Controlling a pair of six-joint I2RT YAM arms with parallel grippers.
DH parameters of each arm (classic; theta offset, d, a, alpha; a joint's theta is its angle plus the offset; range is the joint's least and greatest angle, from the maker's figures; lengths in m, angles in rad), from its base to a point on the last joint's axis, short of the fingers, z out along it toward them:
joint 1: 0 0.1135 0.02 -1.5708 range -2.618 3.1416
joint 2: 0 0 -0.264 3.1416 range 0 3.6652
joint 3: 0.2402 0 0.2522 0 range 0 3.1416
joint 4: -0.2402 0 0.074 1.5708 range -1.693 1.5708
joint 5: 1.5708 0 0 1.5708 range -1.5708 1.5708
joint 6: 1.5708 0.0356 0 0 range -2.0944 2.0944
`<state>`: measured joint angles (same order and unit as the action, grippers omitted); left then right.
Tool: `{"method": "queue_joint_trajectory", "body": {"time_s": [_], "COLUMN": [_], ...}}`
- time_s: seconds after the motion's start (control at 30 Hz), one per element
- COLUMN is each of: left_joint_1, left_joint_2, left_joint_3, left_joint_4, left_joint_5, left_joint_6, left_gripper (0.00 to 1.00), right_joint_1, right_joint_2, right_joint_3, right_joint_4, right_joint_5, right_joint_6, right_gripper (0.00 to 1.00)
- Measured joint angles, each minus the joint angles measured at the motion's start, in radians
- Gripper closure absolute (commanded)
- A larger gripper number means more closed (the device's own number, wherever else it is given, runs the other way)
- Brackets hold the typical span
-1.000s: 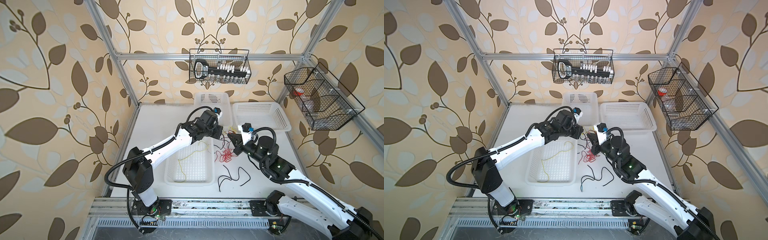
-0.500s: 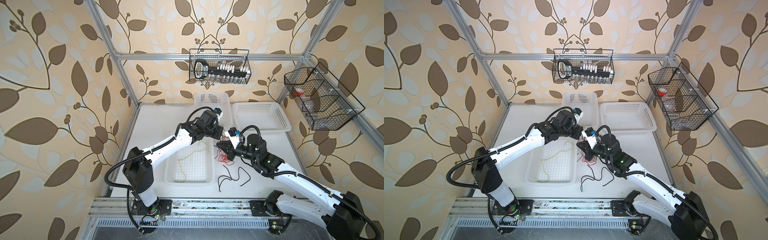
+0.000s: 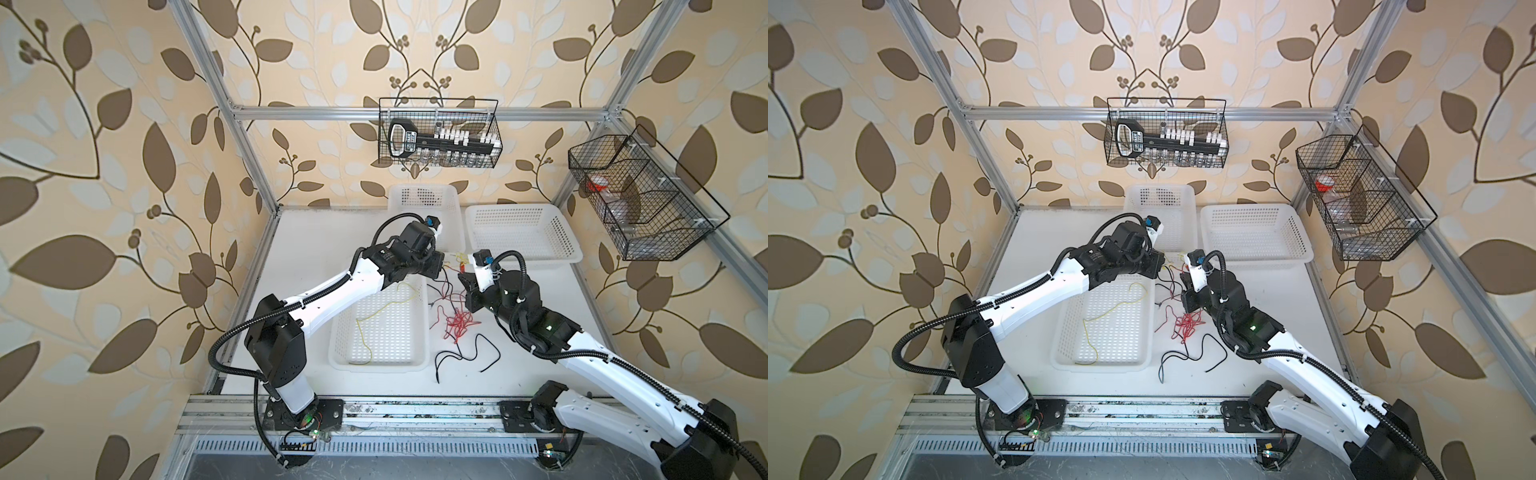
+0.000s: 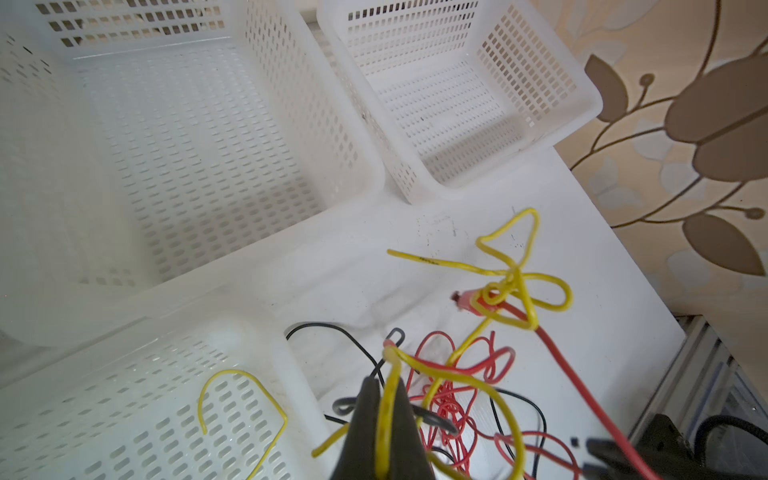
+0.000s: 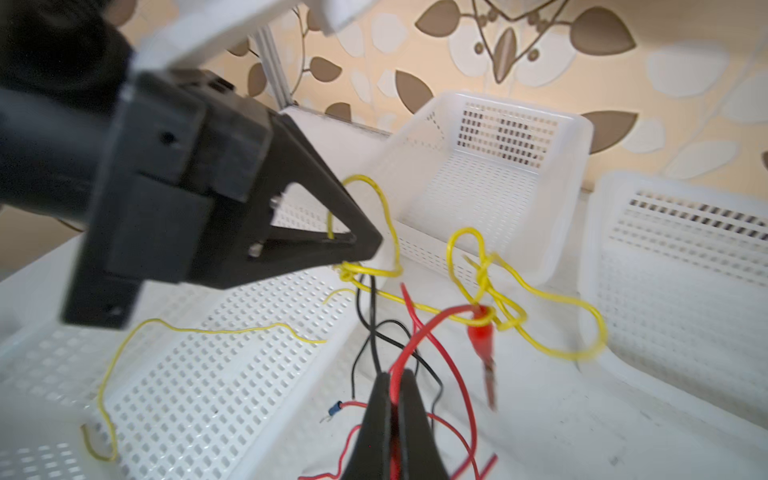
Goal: Untangle the cables
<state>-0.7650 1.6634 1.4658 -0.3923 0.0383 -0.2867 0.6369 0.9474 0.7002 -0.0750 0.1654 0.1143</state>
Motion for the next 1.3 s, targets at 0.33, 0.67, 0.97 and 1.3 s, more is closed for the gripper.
{"method": "queue_joint_trajectory", "body": {"time_s": [0.33, 0.67, 0.97, 1.3], "left_joint_1": [0.000, 0.000, 0.000, -0.024], "left_joint_2": [-0.031, -0.037, -0.035, 0.069], "left_joint_3": [-0.038, -0.047, -0.021, 0.185], "left_joint_4": [0.040, 0.055, 0.010, -0.126], "left_joint_5": [-0.031, -0.022, -0.039, -0.151], "left_joint_6": [-0.002, -0.002, -0.018, -0.026], "left_gripper": [1.00, 1.00, 1.00, 1.00], "right_joint_1": [-0.070, -0.077, -0.060, -0.028], "right_joint_2": [-0.059, -0.062, -0.057, 0.063], "right_joint_3": [-0.042, -0.052, -0.019, 0.137], "right_joint_4": [-0.027, 0.019, 0.045, 0.035], "right_joint_5": [0.064, 0.002, -0.004, 0.103], "right_joint_6": [0.060, 0.068, 0.035, -0.028], "right_gripper": [0.54, 0.46, 0.48, 0.55]}}
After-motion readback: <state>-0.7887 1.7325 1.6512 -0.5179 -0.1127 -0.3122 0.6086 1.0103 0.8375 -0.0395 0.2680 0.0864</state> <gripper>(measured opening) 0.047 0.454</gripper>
